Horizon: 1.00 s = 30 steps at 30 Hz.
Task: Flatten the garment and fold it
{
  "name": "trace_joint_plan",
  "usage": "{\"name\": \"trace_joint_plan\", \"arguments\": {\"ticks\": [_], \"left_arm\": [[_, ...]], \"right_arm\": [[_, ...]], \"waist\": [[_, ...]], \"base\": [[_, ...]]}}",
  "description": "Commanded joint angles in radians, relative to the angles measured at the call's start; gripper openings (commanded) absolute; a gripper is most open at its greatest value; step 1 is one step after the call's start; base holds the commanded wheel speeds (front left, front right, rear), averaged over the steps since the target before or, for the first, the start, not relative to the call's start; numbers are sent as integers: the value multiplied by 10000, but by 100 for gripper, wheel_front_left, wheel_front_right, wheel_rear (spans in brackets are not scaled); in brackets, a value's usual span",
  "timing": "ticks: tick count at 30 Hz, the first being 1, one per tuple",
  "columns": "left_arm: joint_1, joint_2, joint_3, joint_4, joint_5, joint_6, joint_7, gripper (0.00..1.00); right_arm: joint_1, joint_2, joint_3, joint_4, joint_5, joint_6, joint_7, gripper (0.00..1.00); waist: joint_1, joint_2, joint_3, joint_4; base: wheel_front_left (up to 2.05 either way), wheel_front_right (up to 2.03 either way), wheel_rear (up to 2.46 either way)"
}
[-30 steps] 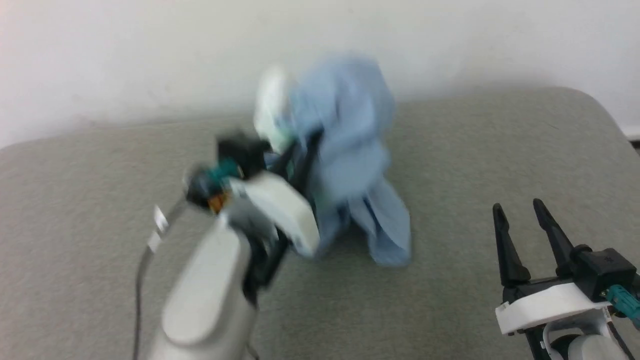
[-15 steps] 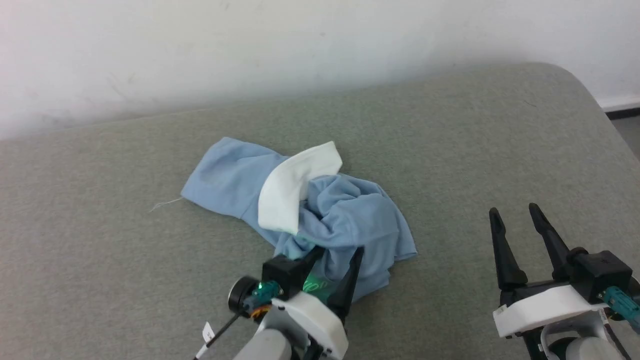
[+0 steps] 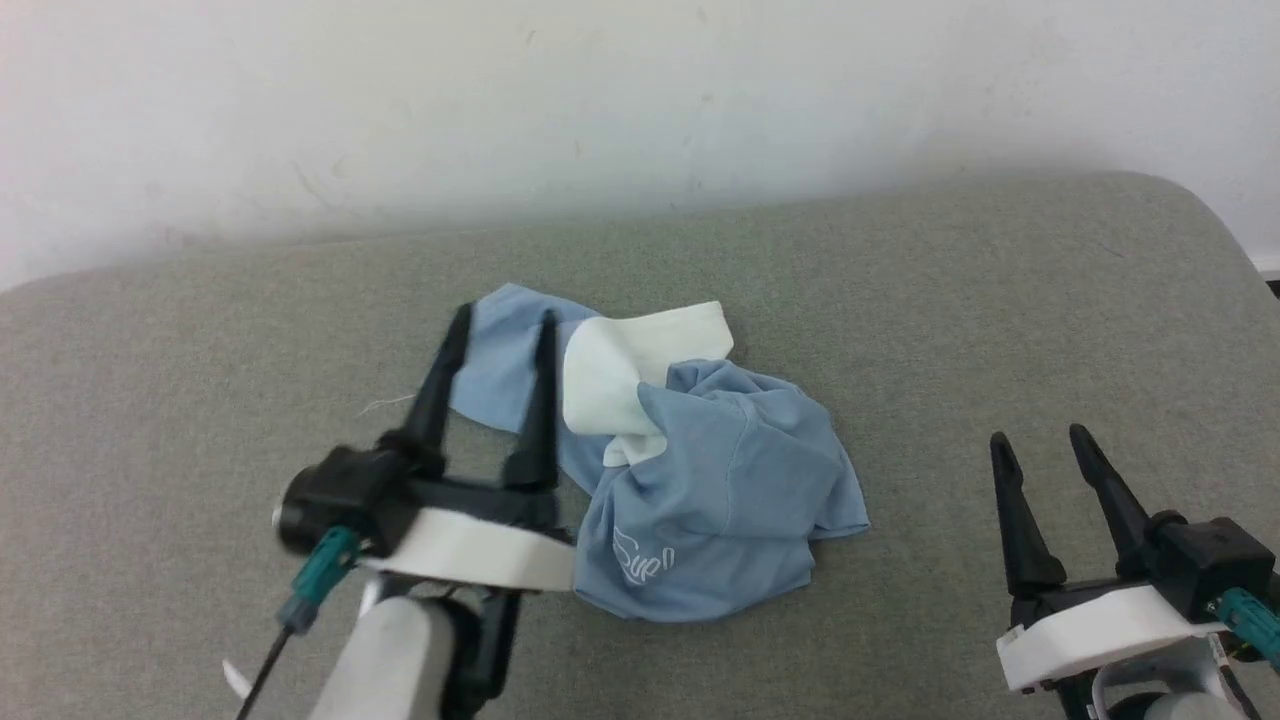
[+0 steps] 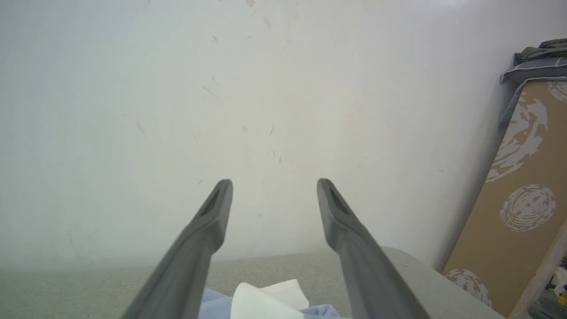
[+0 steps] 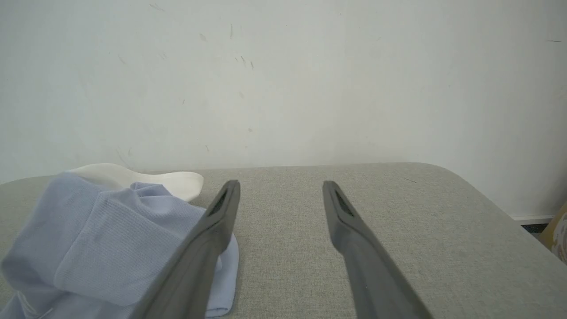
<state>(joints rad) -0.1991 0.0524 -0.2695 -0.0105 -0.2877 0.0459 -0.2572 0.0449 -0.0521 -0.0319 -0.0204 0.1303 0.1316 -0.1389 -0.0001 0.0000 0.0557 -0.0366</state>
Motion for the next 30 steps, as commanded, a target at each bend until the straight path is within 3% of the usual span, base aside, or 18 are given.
{"name": "trace_joint_plan", "arguments": {"ticks": [1,8,13,24,30], "left_arm": [[240,58,118,3,72,50,-44,100],[1533,933,1537,840,258,169,-44,100],[2282,1235,2053,860,191,286,-44,100],[2641,1156,1963,888,-84,242,60,100],[2423,1053,1823,914,-160,163,45,100]], "right_arm": [[92,18,-11,-52,13,-9,37,100],[333,18,-13,-115,-19,-9,146,100],[461,18,-75,-226,-49,-9,260,100],[402,18,76,-216,-51,-9,544,100],[-682,-54,1348,56,190,-9,1149,100]], "waist": [[1,0,-24,-2],[1,0,-267,-39],[1,0,-367,13],[1,0,-533,271],[1,0,-341,433]], "base": [[0,0,0],[0,0,0],[0,0,0],[0,0,0],[0,0,0]]}}
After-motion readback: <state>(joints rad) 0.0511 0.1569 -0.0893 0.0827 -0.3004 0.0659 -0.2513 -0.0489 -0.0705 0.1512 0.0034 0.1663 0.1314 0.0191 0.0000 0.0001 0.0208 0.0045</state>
